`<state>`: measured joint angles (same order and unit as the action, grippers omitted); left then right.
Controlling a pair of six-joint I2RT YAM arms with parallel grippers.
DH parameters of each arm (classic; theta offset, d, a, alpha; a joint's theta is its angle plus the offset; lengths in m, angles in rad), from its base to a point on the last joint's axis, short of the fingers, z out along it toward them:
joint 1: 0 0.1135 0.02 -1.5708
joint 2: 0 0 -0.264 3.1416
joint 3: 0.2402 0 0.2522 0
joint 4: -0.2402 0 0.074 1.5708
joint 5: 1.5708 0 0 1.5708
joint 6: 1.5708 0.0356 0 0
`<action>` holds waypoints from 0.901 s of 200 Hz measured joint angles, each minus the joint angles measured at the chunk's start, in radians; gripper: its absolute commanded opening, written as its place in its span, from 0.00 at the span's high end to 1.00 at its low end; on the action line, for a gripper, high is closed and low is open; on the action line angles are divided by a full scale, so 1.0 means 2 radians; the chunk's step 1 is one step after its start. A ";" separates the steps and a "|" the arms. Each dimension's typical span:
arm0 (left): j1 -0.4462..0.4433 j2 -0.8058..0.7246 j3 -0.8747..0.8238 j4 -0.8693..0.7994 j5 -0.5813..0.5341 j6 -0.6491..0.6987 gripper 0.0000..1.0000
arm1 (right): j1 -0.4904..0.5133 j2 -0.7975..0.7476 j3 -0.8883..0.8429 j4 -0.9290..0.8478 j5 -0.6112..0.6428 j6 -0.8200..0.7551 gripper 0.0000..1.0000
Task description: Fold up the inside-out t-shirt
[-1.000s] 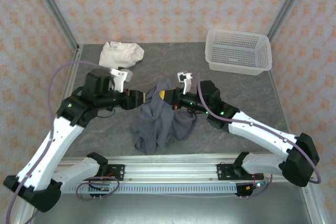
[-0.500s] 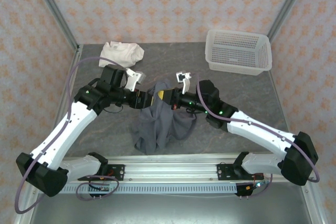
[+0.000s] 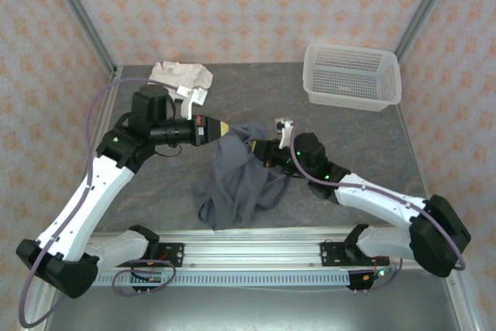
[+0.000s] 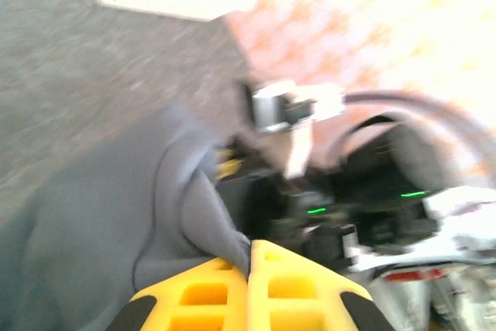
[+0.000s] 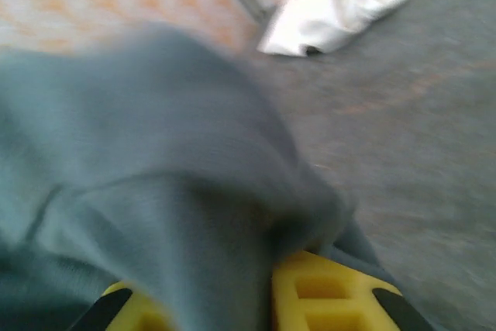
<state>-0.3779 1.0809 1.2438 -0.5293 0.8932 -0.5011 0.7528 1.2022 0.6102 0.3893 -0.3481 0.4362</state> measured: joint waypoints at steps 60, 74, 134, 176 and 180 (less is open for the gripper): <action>0.000 -0.003 0.009 0.012 0.012 -0.017 1.00 | 0.018 -0.075 0.035 -0.096 0.059 0.044 0.22; 0.000 0.000 0.008 0.000 0.012 -0.001 1.00 | 0.050 -0.138 0.034 -0.107 0.089 0.038 0.17; 0.000 0.014 -0.006 -0.053 0.038 0.071 1.00 | 0.089 -0.087 0.137 -0.190 0.142 -0.153 0.16; 0.000 0.021 -0.006 -0.091 0.070 0.125 1.00 | 0.086 0.016 0.185 -0.263 0.086 -0.307 0.17; 0.000 0.022 -0.006 -0.093 0.073 0.128 1.00 | 0.085 0.024 0.192 -0.269 0.076 -0.315 0.17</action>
<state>-0.3779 1.1240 1.2316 -0.7147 1.0386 -0.2455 0.9226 1.2495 0.9951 -0.1486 -0.1967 -0.1932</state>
